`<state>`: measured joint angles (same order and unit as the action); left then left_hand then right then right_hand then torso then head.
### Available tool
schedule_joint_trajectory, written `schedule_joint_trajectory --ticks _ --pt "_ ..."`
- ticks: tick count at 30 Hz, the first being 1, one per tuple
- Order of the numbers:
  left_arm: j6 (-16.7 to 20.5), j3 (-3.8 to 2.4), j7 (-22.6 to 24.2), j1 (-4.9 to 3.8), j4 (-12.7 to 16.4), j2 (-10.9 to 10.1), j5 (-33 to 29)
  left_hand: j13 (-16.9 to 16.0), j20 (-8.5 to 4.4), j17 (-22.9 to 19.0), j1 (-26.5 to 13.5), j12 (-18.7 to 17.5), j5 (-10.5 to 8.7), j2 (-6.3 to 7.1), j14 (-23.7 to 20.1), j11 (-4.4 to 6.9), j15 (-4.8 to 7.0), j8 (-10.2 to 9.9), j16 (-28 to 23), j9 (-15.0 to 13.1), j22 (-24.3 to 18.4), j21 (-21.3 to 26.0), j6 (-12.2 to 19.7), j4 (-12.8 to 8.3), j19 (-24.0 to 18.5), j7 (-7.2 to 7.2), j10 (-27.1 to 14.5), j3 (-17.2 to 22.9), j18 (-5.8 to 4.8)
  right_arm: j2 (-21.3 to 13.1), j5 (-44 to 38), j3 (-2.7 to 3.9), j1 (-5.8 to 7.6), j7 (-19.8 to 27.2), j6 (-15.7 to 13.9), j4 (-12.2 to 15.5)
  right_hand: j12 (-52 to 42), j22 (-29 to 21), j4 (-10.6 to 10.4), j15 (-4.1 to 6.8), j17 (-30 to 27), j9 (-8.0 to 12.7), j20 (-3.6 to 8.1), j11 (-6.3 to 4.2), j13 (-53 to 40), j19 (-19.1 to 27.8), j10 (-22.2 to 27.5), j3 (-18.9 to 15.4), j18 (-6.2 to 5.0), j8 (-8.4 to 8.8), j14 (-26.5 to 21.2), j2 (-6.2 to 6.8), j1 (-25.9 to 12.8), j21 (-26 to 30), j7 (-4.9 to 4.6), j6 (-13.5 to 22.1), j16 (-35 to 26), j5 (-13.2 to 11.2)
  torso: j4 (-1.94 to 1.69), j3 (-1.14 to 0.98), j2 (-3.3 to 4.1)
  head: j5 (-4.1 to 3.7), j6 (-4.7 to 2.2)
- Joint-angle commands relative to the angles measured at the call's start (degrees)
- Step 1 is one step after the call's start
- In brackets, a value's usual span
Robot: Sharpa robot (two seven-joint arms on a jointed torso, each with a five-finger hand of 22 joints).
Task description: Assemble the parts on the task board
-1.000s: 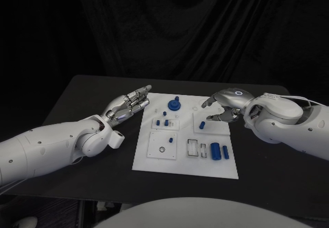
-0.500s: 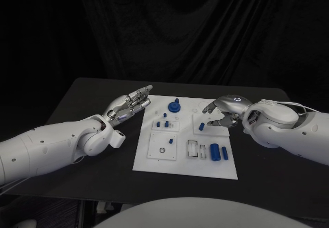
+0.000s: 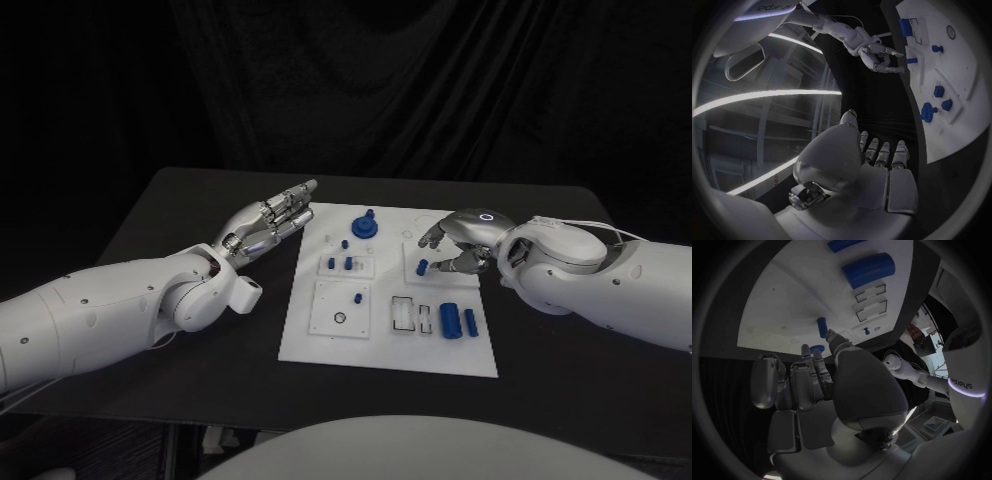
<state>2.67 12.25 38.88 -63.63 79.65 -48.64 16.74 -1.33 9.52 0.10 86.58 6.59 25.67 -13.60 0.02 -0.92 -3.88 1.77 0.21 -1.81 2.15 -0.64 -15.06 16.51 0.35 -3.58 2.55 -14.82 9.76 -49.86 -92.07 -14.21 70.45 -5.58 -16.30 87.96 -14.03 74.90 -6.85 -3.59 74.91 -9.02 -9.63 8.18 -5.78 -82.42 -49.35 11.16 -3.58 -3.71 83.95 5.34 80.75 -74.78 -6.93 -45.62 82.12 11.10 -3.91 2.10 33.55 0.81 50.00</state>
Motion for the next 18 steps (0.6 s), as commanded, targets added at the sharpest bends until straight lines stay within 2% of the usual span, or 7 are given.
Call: schedule_joint_trajectory --ticks 1,4,7,8,10,15,18 --pt "-0.3 -0.06 5.3 0.05 0.3 -0.2 -1.4 0.0 -0.35 -0.1 0.7 -0.1 0.33 -0.04 0.0 -0.48 0.5 0.0 -0.2 0.0 -0.1 0.2 0.0 -0.2 0.0 0.39 0.1 0.1 0.14 0.8 0.1 0.04 -0.37 1.0 0.3 -0.8 0.3 10.5 0.3 0.17 0.1 0.1 0.26 -0.01 0.1 -0.3 -0.3 0.1 0.09 -0.35 1.0 -0.22 0.6 -0.3 -0.08 -0.3 0.2 0.3 0.1 -0.17 -0.38 0.26 0.0" --pt "-0.3 -0.07 5.4 0.05 0.5 -0.5 -1.4 0.0 -0.33 -0.1 0.8 -0.1 0.4 -0.01 0.0 -0.49 0.48 0.0 -0.2 0.0 -0.1 0.2 -0.1 -0.3 0.0 0.4 0.1 0.2 0.12 1.4 0.1 0.04 -0.55 1.2 0.5 -1.3 0.2 10.5 0.5 0.24 0.1 0.1 0.31 -0.11 0.1 -0.3 -0.8 0.1 0.08 -0.28 1.0 -0.28 0.8 -0.2 -0.09 -0.3 0.2 0.5 0.01 -0.1 -0.14 -0.05 0.0" --pt "-0.2 -0.07 5.4 0.05 0.6 -0.7 -1.4 0.0 -0.27 -0.1 1.1 0.0 0.63 0.05 0.0 -0.52 0.45 0.0 -0.2 0.0 -0.1 0.2 -0.1 -0.3 0.0 0.41 0.1 0.3 0.11 1.6 0.1 0.04 -0.63 1.2 0.7 -1.4 0.0 10.5 0.6 0.31 0.0 0.2 0.37 -0.2 0.1 -0.3 -1.3 0.2 0.08 -0.27 1.0 -0.32 0.8 -0.3 -0.12 -0.3 0.2 0.6 -0.23 -0.21 -0.07 -0.25 0.0" --pt "-0.2 -0.07 5.4 0.06 0.6 -0.7 -1.4 0.0 -0.27 -0.1 1.1 0.0 0.63 0.05 0.0 -0.52 0.45 0.0 -0.2 0.0 -0.1 0.2 -0.1 -0.3 0.0 0.41 0.1 0.3 0.11 1.7 0.1 0.04 -0.65 1.3 0.7 -1.5 0.0 10.5 0.6 0.35 0.1 0.2 0.39 -0.24 0.1 -0.3 -1.4 0.2 0.1 -0.28 1.0 -0.34 0.8 -0.3 -0.14 -0.4 0.3 0.6 -0.17 -0.29 -0.06 -0.07 0.0" --pt "-0.3 -0.07 5.4 0.06 0.6 -0.6 -1.4 0.0 -0.25 -0.1 1.2 0.0 0.73 0.08 0.0 -0.54 0.43 0.0 -0.2 0.0 -0.1 0.2 -0.2 -0.3 0.0 0.43 0.1 0.3 0.11 1.9 0.1 0.04 -0.68 1.3 0.8 -1.6 -0.2 10.6 0.9 0.57 0.1 0.2 0.57 -0.51 0.0 -0.4 -2.5 0.3 0.13 -0.36 1.1 -0.44 0.9 -0.5 -0.34 -0.8 0.3 0.9 0.07 -0.2 -0.16 0.43 0.0" --pt "-0.3 -0.07 5.4 0.06 0.6 -0.4 -1.4 0.0 -0.15 -0.1 1.4 0.1 0.83 0.17 0.0 -0.63 0.36 0.0 -0.2 0.0 0.0 0.2 -0.3 -0.4 0.0 0.44 0.1 0.4 0.11 2.0 0.1 0.04 -0.71 1.2 1.9 -1.9 -0.4 10.6 1.2 0.96 0.3 0.3 0.93 -0.98 0.0 -0.5 -4.5 0.8 0.18 -0.53 1.2 -0.58 1.1 -0.7 -0.36 -1.6 0.4 1.7 0.17 -0.25 -0.23 0.82 0.0" --pt "0.0 -0.07 5.3 0.05 0.9 -0.7 -1.4 0.0 -0.15 -0.1 1.4 0.1 0.83 0.17 0.0 -0.63 0.36 0.0 -0.2 0.0 0.0 0.2 -0.3 -0.4 0.0 0.44 0.1 0.4 0.11 2.0 0.1 0.05 -0.72 1.3 2.5 -2.3 -0.1 10.7 1.1 1.21 0.3 0.1 1.19 -1.21 0.2 -0.6 -5.4 1.1 0.21 -0.96 1.2 -0.57 0.8 -0.8 -0.23 -3.0 0.4 1.6 0.58 -0.23 -0.34 1.11 0.0"
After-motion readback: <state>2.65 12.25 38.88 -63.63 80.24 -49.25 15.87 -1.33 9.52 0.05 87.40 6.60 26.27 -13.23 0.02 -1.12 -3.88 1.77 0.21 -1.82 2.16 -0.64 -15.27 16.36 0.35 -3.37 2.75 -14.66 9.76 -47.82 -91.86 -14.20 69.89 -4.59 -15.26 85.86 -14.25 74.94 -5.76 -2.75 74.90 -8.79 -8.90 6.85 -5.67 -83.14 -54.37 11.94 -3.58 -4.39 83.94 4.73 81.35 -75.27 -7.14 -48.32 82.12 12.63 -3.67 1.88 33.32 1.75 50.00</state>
